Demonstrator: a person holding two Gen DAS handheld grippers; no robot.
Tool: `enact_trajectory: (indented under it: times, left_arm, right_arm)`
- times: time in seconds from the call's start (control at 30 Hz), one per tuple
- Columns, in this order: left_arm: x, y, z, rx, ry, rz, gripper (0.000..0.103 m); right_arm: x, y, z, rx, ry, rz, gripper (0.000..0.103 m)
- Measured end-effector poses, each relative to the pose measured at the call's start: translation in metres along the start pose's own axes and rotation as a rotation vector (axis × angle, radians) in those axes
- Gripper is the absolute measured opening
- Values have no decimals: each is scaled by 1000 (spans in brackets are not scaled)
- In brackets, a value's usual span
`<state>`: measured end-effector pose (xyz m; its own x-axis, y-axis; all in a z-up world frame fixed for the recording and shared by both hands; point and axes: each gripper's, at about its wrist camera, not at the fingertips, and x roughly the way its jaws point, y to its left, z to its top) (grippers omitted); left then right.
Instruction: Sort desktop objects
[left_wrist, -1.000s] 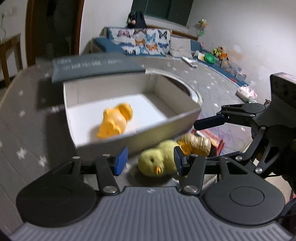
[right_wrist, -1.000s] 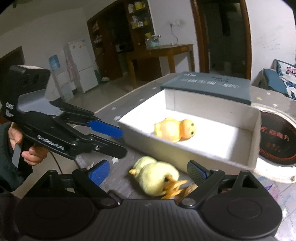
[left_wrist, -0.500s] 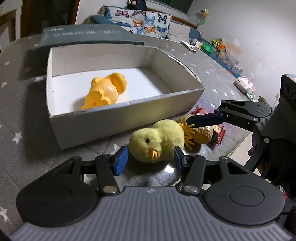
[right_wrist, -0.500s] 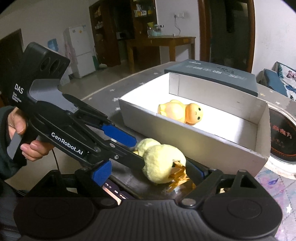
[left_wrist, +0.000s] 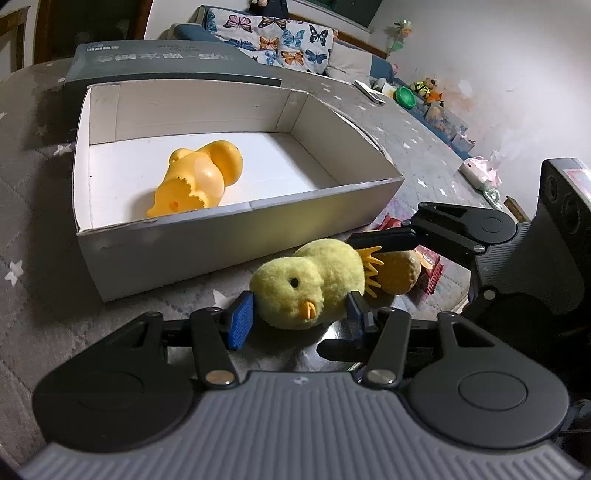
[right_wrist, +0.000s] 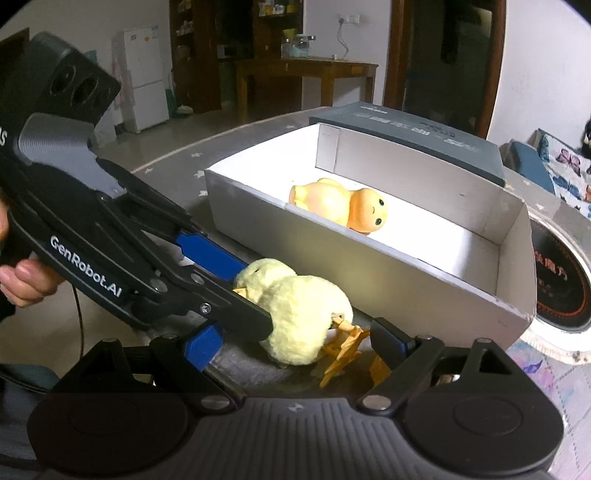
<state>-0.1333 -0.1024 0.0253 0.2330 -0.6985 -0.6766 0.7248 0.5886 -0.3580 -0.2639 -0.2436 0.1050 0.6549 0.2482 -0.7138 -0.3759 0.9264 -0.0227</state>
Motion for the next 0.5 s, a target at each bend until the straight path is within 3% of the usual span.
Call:
enact_trajectory:
  times: [0.5]
  left_arm:
    - [2, 4, -2, -29, 4, -22, 54]
  right_arm:
    - [18, 7, 3, -118, 25, -58, 85]
